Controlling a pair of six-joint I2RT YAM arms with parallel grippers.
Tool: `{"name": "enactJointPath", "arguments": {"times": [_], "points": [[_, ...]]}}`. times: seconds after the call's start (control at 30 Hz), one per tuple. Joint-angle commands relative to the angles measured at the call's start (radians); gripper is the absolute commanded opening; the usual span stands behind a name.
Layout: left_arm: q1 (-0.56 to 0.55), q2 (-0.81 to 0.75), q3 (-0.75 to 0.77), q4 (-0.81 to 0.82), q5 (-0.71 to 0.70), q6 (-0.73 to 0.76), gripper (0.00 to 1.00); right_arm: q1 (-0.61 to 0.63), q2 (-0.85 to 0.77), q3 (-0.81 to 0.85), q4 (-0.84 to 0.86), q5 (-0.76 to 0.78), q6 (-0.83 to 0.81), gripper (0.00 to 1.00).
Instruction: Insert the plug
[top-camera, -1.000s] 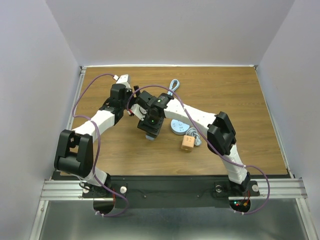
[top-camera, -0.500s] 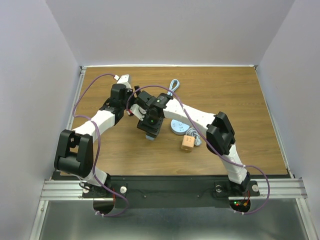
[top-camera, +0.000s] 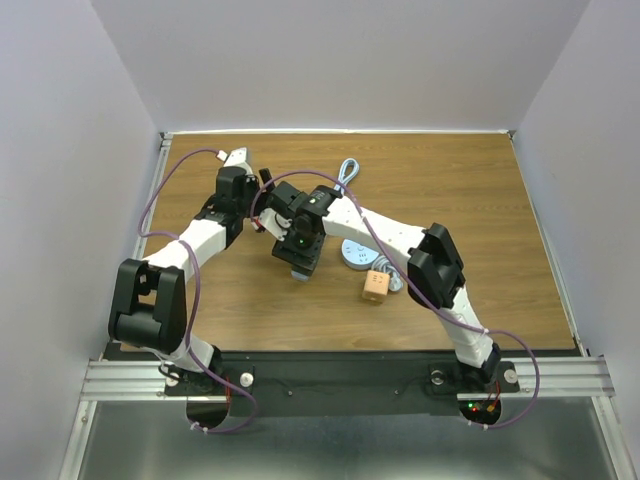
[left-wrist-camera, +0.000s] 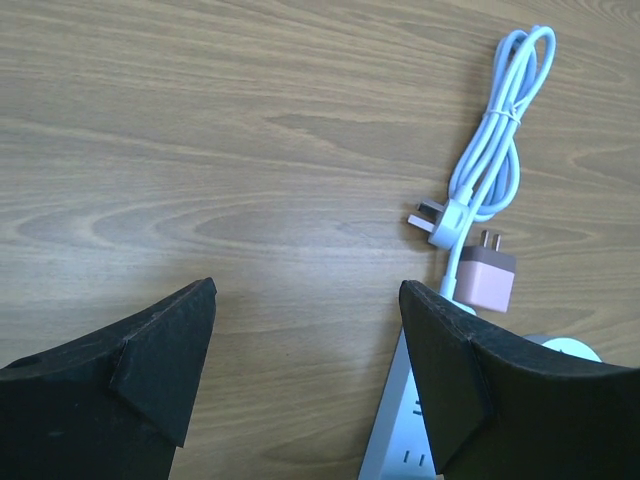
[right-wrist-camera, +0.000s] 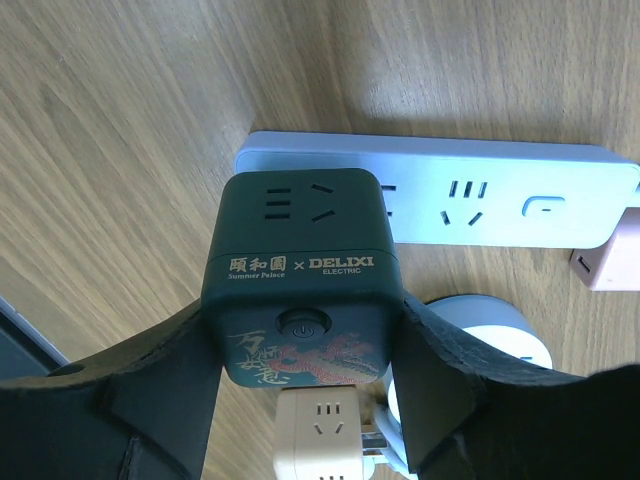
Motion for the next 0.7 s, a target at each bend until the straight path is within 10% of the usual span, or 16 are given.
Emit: {"name": "enactJointPath", "arguments": {"times": [0.0, 0.67], "points": [[0.014, -0.001, 0.024, 0.026, -0.026, -0.014, 0.86, 0.019, 0.077, 0.006, 0.052, -0.018, -0.012, 0.01], [0.069, 0.009, 0.013, 0.037, -0.035, -0.016, 0.86, 0.066, 0.083, -0.036, 0.145, 0.022, 0.015, 0.01]]}}
